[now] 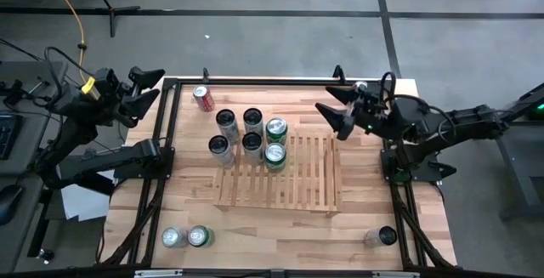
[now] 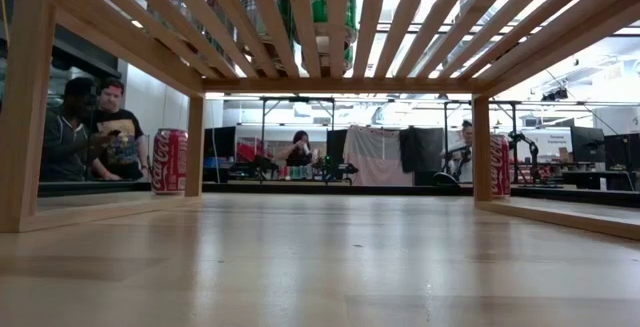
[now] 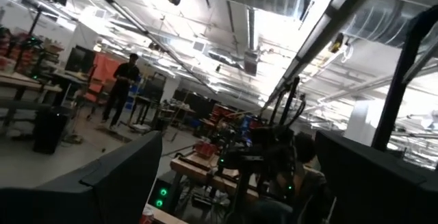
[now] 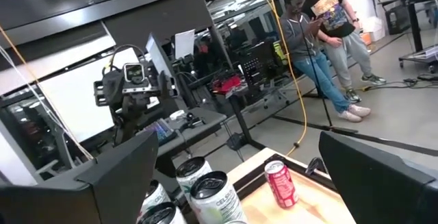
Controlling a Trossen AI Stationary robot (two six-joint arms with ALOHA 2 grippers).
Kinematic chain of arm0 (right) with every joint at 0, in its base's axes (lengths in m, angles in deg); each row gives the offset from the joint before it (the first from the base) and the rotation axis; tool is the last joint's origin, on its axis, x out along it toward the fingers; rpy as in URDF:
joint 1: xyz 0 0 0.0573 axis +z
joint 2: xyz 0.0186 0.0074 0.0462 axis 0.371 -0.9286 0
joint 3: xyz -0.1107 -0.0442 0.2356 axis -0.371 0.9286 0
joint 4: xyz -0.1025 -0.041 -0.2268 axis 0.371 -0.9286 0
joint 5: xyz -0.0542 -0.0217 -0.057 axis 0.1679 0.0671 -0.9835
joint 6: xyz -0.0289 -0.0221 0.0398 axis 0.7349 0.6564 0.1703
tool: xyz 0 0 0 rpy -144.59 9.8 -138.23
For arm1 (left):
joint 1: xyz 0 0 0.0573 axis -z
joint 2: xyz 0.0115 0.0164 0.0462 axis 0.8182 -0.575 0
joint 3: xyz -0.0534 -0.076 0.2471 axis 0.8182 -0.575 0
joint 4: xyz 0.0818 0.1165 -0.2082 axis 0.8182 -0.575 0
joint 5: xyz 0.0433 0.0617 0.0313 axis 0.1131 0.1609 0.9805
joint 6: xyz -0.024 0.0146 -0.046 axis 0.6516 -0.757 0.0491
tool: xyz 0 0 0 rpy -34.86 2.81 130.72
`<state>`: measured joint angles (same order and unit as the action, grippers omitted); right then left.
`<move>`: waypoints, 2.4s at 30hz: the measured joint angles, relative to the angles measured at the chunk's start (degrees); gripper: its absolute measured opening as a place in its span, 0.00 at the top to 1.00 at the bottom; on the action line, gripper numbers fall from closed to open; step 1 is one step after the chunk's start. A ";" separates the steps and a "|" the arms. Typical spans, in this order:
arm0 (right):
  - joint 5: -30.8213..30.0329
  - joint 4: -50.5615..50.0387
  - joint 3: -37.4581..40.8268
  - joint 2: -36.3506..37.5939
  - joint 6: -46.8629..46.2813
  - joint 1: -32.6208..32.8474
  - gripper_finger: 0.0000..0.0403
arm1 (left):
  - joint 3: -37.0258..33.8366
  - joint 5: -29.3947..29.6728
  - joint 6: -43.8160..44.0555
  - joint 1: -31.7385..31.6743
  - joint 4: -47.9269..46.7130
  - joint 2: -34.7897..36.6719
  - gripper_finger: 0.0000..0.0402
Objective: Place canned beverage on shelf
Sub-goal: Put the right red soda can on the shelf
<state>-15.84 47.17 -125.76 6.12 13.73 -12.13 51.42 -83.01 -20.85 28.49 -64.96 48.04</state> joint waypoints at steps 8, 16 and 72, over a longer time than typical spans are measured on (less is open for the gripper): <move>-0.05 -0.05 0.00 0.00 -3.02 -1.53 0.03 | 0.00 -1.48 -0.29 0.00 -0.11 0.00 0.07; -0.91 0.26 0.00 0.00 -3.01 -1.70 0.03 | 0.00 -4.08 -1.71 -0.01 -0.11 0.00 0.07; -0.91 -4.02 -0.04 0.00 -1.33 -2.29 0.03 | -0.02 0.19 -4.14 0.00 0.77 -4.94 0.07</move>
<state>-16.76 43.15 -125.80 6.12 12.40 -14.42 51.40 -82.82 -24.99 28.49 -64.19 43.10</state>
